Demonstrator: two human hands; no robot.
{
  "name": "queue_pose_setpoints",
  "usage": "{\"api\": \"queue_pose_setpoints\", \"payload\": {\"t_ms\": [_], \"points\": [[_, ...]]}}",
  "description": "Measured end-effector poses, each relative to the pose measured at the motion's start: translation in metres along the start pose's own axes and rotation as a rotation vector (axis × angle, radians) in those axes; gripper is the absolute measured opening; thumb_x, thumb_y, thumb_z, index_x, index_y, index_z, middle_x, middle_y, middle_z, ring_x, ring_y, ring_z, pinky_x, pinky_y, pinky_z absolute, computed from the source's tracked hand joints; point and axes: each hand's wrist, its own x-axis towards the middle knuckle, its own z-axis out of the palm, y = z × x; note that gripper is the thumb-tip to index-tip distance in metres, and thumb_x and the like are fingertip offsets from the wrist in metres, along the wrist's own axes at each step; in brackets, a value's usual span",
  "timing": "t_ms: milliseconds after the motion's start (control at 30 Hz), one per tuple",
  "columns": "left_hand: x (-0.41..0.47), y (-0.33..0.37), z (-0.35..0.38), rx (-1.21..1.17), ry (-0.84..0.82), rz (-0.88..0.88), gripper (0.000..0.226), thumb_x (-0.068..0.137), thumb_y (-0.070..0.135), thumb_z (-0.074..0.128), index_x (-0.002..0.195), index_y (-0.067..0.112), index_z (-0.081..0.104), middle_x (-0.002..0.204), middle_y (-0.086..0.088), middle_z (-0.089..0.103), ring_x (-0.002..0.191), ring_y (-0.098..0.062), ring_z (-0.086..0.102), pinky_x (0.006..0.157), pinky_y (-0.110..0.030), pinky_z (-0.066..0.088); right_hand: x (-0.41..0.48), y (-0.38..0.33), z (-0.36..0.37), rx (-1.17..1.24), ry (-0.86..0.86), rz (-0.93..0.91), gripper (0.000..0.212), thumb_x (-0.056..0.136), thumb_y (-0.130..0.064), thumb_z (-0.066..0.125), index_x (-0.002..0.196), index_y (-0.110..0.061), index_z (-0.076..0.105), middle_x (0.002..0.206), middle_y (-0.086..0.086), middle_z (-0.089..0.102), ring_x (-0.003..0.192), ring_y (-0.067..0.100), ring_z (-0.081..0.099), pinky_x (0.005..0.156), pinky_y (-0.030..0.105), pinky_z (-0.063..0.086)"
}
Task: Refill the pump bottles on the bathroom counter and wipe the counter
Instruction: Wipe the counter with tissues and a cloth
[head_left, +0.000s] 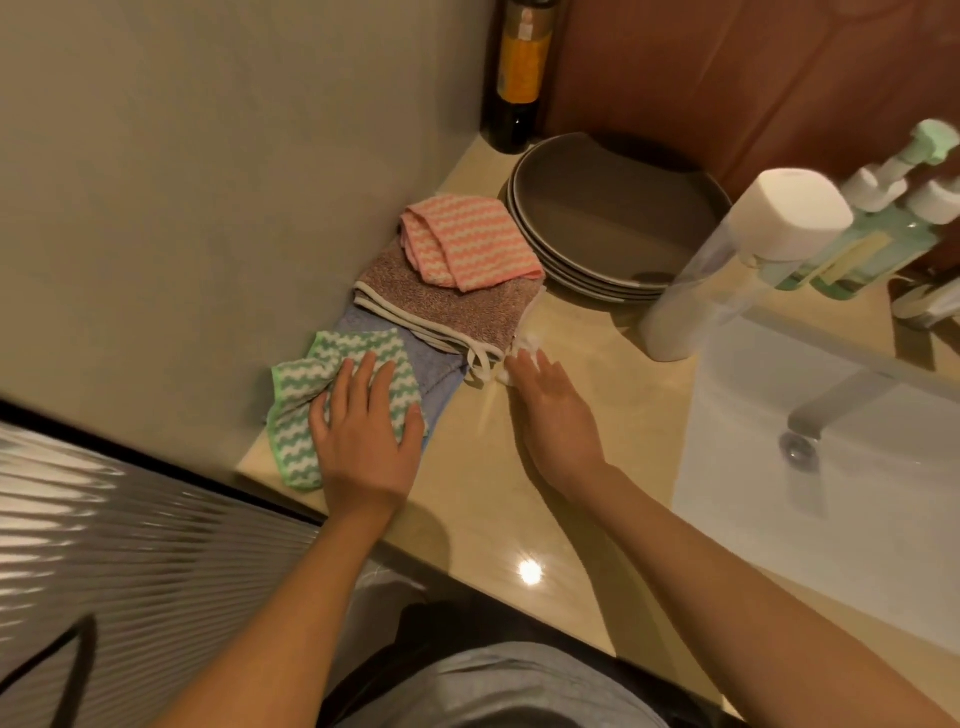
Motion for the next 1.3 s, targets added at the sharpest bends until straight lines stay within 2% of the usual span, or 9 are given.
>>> {"api": "queue_pose_setpoints", "payload": {"t_ms": [167, 333, 467, 633, 733, 833, 933, 1100, 1300], "points": [[0.001, 0.0, -0.001, 0.013, -0.011, 0.005, 0.06, 0.09, 0.046, 0.029, 0.135, 0.012, 0.049, 0.147, -0.007, 0.042, 0.139, -0.025, 0.03, 0.109, -0.049, 0.022, -0.052, -0.014, 0.002, -0.006, -0.037, -0.283, 0.052, 0.075, 0.004, 0.066, 0.126, -0.001, 0.056, 0.13, 0.017, 0.057, 0.12, 0.037, 0.053, 0.096, 0.048, 0.044], [-0.001, -0.001, -0.002, 0.014, -0.026, 0.016, 0.059, 0.091, 0.046, 0.029, 0.137, 0.013, 0.046, 0.149, -0.006, 0.038, 0.141, -0.025, 0.027, 0.11, -0.049, 0.02, -0.09, 0.009, -0.002, -0.06, -0.146, -0.621, 0.039, 0.093, -0.014, 0.043, 0.13, -0.009, 0.056, 0.134, 0.008, 0.055, 0.126, 0.026, 0.049, 0.106, 0.037, 0.039], [-0.002, -0.002, -0.003, 0.006, -0.024, 0.024, 0.055, 0.092, 0.042, 0.035, 0.138, 0.013, 0.045, 0.15, -0.006, 0.037, 0.141, -0.024, 0.026, 0.111, -0.048, 0.018, -0.091, 0.053, -0.02, -0.08, -0.223, -0.742, 0.039, 0.097, -0.02, 0.043, 0.134, -0.012, 0.05, 0.138, 0.005, 0.051, 0.131, 0.023, 0.043, 0.111, 0.035, 0.03], [-0.002, -0.001, -0.003, 0.001, -0.018, 0.029, 0.055, 0.092, 0.042, 0.035, 0.138, 0.013, 0.045, 0.15, -0.006, 0.038, 0.141, -0.024, 0.026, 0.111, -0.047, 0.017, -0.064, 0.099, -0.046, -0.116, -0.213, -0.458, 0.044, 0.095, -0.023, 0.044, 0.138, -0.015, 0.044, 0.143, 0.009, 0.044, 0.133, 0.027, 0.04, 0.111, 0.042, 0.03], [-0.002, -0.001, -0.004, -0.001, -0.02, 0.028, 0.056, 0.093, 0.043, 0.034, 0.139, 0.013, 0.044, 0.15, -0.005, 0.037, 0.141, -0.023, 0.025, 0.111, -0.046, 0.016, -0.048, 0.103, -0.049, -0.061, -0.13, -0.13, 0.05, 0.096, -0.009, 0.047, 0.143, -0.02, 0.036, 0.151, 0.008, 0.031, 0.14, 0.03, 0.028, 0.113, 0.039, 0.022], [-0.002, -0.001, -0.004, -0.001, -0.023, 0.028, 0.055, 0.093, 0.043, 0.034, 0.139, 0.013, 0.044, 0.15, -0.005, 0.036, 0.142, -0.023, 0.024, 0.112, -0.047, 0.016, -0.036, 0.083, -0.041, -0.011, -0.032, 0.188, 0.05, 0.1, -0.009, 0.039, 0.147, -0.022, 0.03, 0.154, 0.005, 0.022, 0.142, 0.029, 0.02, 0.113, 0.037, 0.021], [-0.002, -0.001, -0.004, -0.001, -0.02, 0.026, 0.055, 0.093, 0.042, 0.035, 0.138, 0.013, 0.045, 0.15, -0.005, 0.037, 0.142, -0.023, 0.024, 0.111, -0.047, 0.016, -0.038, 0.048, -0.025, 0.033, 0.072, 0.248, 0.047, 0.1, -0.008, 0.04, 0.145, -0.015, 0.033, 0.152, 0.011, 0.03, 0.139, 0.033, 0.028, 0.108, 0.039, 0.03], [-0.002, 0.0, -0.005, -0.003, -0.016, 0.022, 0.054, 0.092, 0.041, 0.036, 0.138, 0.012, 0.045, 0.15, -0.006, 0.037, 0.141, -0.024, 0.024, 0.111, -0.047, 0.016, -0.078, 0.011, -0.005, 0.018, 0.0, -0.161, 0.049, 0.09, -0.008, 0.059, 0.137, -0.01, 0.047, 0.142, 0.011, 0.046, 0.128, 0.027, 0.047, 0.105, 0.039, 0.04], [-0.002, 0.0, -0.004, -0.01, -0.005, 0.023, 0.054, 0.093, 0.04, 0.036, 0.137, 0.011, 0.046, 0.149, -0.007, 0.038, 0.141, -0.024, 0.025, 0.111, -0.048, 0.017, -0.122, 0.055, -0.026, -0.057, -0.137, -0.511, 0.041, 0.092, -0.018, 0.043, 0.13, -0.012, 0.055, 0.135, 0.004, 0.053, 0.128, 0.018, 0.045, 0.111, 0.034, 0.029]]}}
